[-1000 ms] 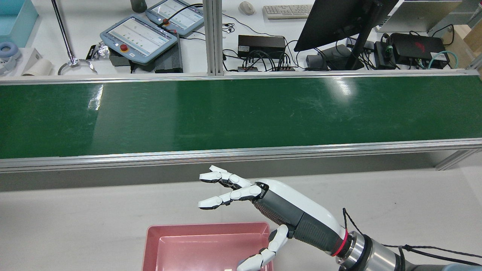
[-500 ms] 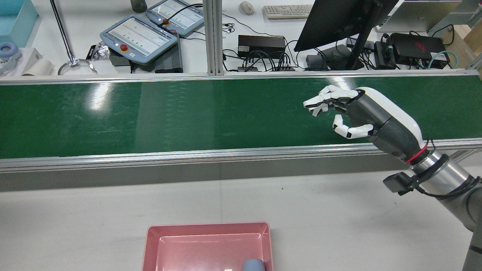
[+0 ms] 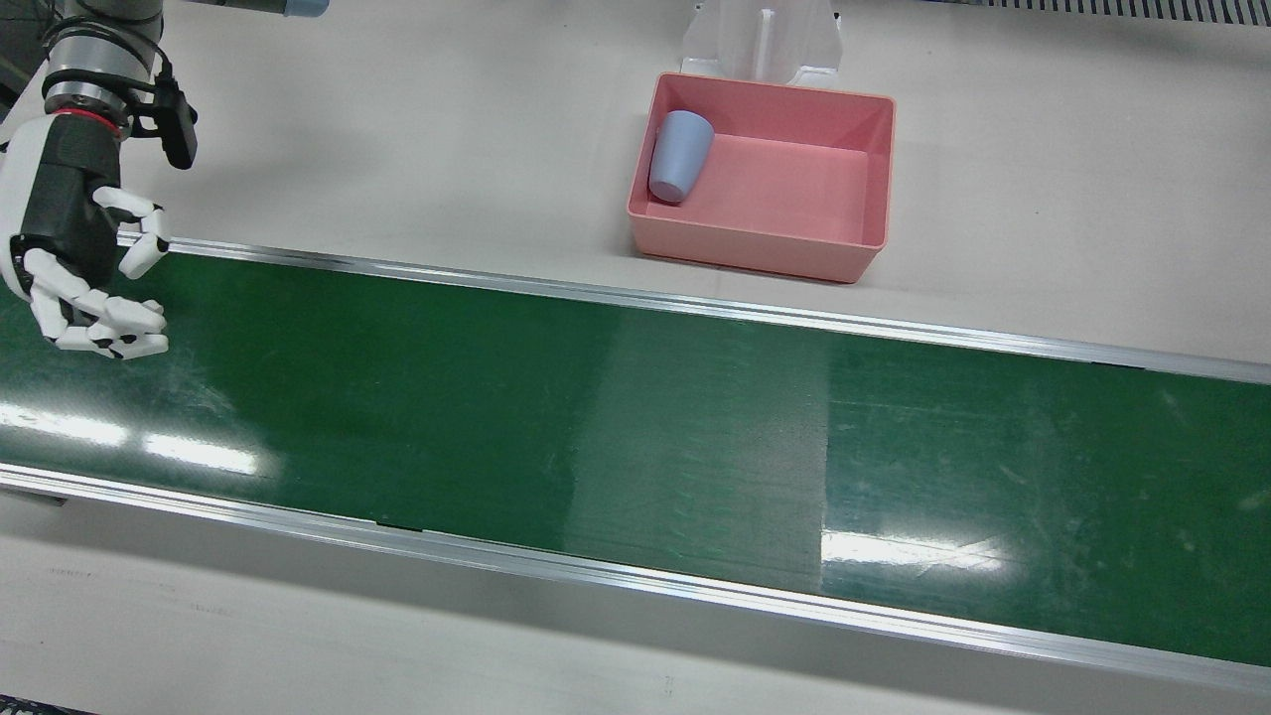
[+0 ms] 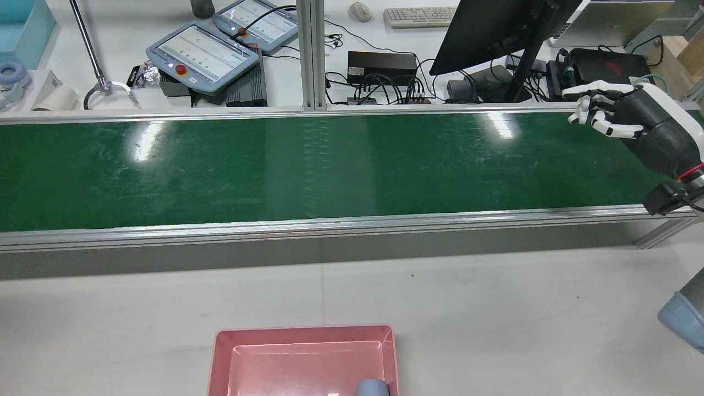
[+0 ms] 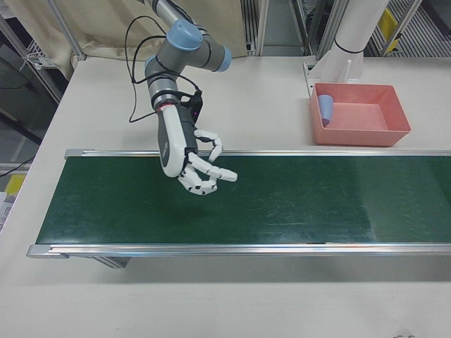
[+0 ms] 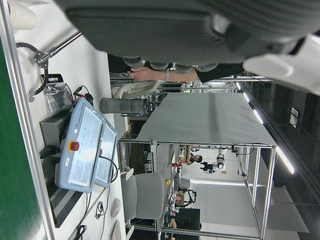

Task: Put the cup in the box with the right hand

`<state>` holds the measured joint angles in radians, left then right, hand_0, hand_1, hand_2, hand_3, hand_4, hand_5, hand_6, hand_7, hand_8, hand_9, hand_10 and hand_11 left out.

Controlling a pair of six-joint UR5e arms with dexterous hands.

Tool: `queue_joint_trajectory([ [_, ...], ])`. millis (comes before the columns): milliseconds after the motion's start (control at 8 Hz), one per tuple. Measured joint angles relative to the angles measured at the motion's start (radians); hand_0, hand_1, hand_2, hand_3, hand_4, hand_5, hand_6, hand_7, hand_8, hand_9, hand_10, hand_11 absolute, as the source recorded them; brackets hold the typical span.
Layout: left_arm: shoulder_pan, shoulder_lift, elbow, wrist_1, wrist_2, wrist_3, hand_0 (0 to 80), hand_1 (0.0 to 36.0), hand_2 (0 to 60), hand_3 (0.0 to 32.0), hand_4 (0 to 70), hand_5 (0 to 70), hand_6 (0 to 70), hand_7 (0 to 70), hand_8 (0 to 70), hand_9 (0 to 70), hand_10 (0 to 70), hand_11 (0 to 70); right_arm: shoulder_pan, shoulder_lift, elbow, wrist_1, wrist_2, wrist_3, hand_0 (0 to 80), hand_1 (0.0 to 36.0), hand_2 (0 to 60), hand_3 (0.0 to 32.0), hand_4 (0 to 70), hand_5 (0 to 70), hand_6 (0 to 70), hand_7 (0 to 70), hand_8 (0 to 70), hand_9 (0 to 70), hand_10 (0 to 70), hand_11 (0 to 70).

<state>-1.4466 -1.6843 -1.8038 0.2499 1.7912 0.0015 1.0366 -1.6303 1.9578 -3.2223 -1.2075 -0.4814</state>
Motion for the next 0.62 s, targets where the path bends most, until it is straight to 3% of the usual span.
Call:
queue_joint_trajectory([
  [125,0.0,0.0,0.0,0.0,0.0,0.0,0.0,0.0,0.0,0.0,0.0,0.0,0.0,0.0,0.0,0.0,0.0,0.0,0.058,0.001,-0.07,0.036,-0.012,0.021,53.3,26.6,46.1,0.0,16.3,10.2,13.1,43.1,18.3,32.4,15.0,24.3],
  [250,0.0,0.0,0.0,0.0,-0.001,0.0,0.0,0.0,0.0,0.0,0.0,0.0,0.0,0.0,0.0,0.0,0.0,0.0,0.118,0.001,-0.134,0.064,-0.029,0.031,51.0,12.9,4.8,0.0,15.1,5.7,6.0,16.8,3.3,8.4,6.8,11.7],
  [375,0.0,0.0,0.0,0.0,-0.001,0.0,0.0,0.0,0.0,0.0,0.0,0.0,0.0,0.0,0.0,0.0,0.0,0.0,0.166,0.001,-0.184,0.088,-0.042,0.036,35.7,1.1,2.9,0.0,10.5,0.6,1.2,0.9,0.0,0.0,1.1,2.1],
  [500,0.0,0.0,0.0,-0.001,-0.001,0.0,0.0,0.0,0.0,0.0,0.0,0.0,0.0,0.0,0.0,0.0,0.0,0.0,0.191,0.0,-0.218,0.107,-0.054,0.038,41.9,0.0,0.0,0.0,9.2,1.2,1.7,3.5,0.0,0.0,0.5,1.5],
  [625,0.0,0.0,0.0,-0.001,0.0,0.0,0.0,0.0,0.0,0.0,0.0,0.0,0.0,0.0,0.0,0.0,0.0,0.0,0.197,0.0,-0.236,0.117,-0.064,0.039,42.7,2.2,3.2,0.0,7.1,1.9,2.1,5.7,0.0,0.7,0.8,2.1],
])
